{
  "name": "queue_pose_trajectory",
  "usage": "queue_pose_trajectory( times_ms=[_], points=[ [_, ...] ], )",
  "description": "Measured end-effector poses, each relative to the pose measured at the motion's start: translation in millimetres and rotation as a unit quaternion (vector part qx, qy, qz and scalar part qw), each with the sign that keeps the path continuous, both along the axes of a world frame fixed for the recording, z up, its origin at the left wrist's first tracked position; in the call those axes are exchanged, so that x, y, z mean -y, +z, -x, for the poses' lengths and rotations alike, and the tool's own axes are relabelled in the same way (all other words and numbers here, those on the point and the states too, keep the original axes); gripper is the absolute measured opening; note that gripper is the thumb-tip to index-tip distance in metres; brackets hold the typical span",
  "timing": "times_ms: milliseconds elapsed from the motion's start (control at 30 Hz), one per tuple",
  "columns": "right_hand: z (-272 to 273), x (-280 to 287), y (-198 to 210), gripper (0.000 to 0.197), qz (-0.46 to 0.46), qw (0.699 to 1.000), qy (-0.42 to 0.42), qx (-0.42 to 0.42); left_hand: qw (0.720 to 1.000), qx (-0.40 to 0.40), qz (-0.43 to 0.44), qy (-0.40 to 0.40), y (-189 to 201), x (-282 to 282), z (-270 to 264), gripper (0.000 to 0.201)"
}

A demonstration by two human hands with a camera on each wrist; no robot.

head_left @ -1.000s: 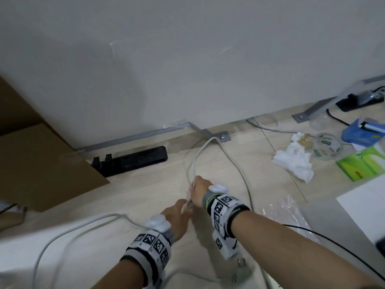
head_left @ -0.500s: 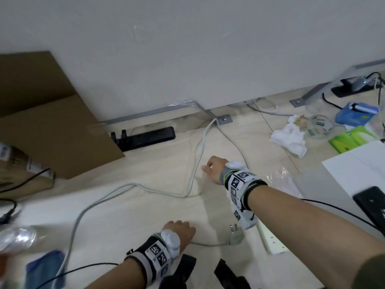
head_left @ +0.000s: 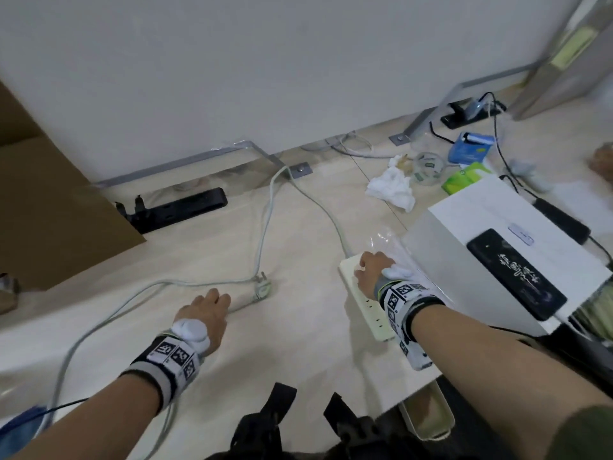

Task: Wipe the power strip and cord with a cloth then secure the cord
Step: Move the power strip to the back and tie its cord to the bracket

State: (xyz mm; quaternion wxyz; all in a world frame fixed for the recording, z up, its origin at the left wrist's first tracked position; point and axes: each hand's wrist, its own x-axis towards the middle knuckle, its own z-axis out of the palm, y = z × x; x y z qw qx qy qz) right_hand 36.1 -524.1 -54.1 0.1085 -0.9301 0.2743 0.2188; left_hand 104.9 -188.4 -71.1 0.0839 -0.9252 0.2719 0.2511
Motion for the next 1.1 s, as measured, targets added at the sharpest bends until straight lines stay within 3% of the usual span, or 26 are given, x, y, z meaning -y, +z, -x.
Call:
queue_pose_trajectory(
  times_ms=[133, 200, 500, 567, 633, 733, 933, 1100],
  points=[
    [40.2, 11.2, -13.6, 0.080, 0.011, 0.999, -0.014, -0.032, 0.994, -0.027, 0.083, -0.066, -7.3, 40.3, 27.3, 0.033],
    [46.0, 3.3, -16.6, 0.093, 0.026, 0.999, -0.014, -0.016, 0.991, -0.025, 0.099, -0.084, -9.7, 56.2, 37.3, 0.033],
    [63.2, -8.7, -24.9, 0.101, -0.015, 0.999, -0.002, -0.041, 0.983, -0.011, 0.153, -0.105, -16.0, 85.9, 48.9, 0.036],
    [60.4, -0.5, -23.8, 0.094, -0.019, 0.999, -0.031, -0.007, 0.983, -0.015, 0.155, -0.101, -15.5, 88.4, 50.0, 0.036],
    [47.1, 13.2, -18.8, 0.071, -0.009, 0.998, -0.068, 0.013, 0.982, -0.016, 0.157, -0.099, -14.2, 88.5, 49.5, 0.036],
    [25.9, 40.1, -9.3, 0.042, 0.028, 0.998, -0.048, -0.011, 0.983, -0.014, 0.159, -0.090, -8.8, 88.6, 47.7, 0.037],
    [8.1, 51.9, -20.7, 0.041, -0.063, 0.997, -0.027, 0.044, 0.986, -0.013, 0.156, -0.048, 2.7, 84.7, 39.4, 0.038],
    [-3.4, 57.5, -28.0, 0.033, -0.057, 0.998, -0.007, 0.017, 0.990, -0.016, 0.135, -0.027, 7.3, 86.0, 24.3, 0.038]
  ],
)
